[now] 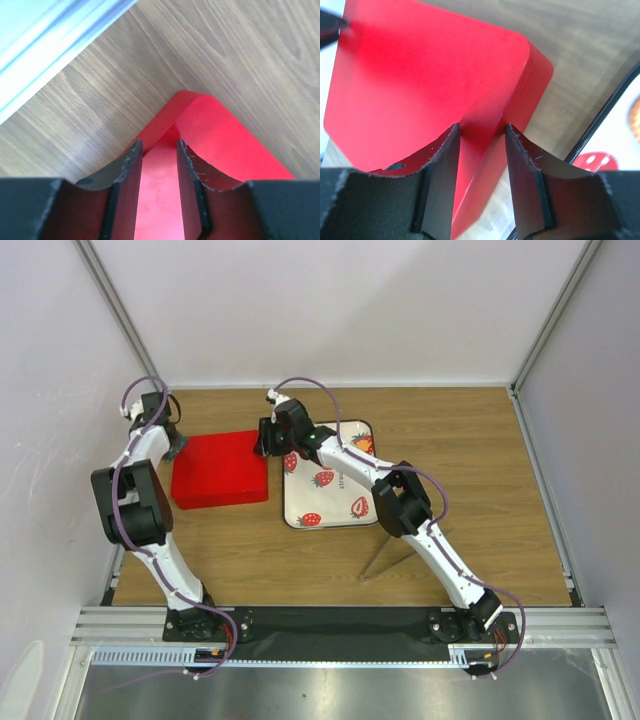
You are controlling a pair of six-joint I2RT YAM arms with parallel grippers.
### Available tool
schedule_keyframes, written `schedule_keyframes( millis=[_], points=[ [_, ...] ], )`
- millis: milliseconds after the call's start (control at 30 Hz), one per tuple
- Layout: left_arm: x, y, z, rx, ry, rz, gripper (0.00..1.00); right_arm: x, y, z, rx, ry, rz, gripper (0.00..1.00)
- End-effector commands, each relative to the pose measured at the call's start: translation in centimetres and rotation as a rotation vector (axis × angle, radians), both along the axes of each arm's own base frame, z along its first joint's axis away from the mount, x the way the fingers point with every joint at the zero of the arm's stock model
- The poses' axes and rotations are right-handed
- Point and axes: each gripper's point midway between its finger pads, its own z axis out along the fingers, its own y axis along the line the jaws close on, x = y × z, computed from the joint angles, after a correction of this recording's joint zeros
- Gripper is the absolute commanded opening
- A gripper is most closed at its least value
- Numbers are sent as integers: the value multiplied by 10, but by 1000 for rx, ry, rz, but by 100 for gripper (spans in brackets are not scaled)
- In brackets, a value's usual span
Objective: Pack the cookies
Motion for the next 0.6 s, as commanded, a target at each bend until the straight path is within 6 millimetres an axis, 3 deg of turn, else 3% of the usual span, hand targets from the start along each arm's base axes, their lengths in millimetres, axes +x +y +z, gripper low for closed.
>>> schedule_keyframes(
  millis=[0,100,267,400,567],
  points=[
    [-76,-26,-74,-20,449,-119,39,-92,13,-39,-134,152,180,44],
    [-75,-28,-76,-9,477,-147,41,-107,17,-39,-132,139,205,45],
    [-72,-27,-74,1,484,-171,47,-101,17,-29,-101,130,192,49],
    [-69,-25,-74,12,488,-180,49,-85,14,-17,-62,117,162,52],
    [-68,-23,-73,23,500,-187,51,-53,-3,19,40,69,83,55]
  ],
)
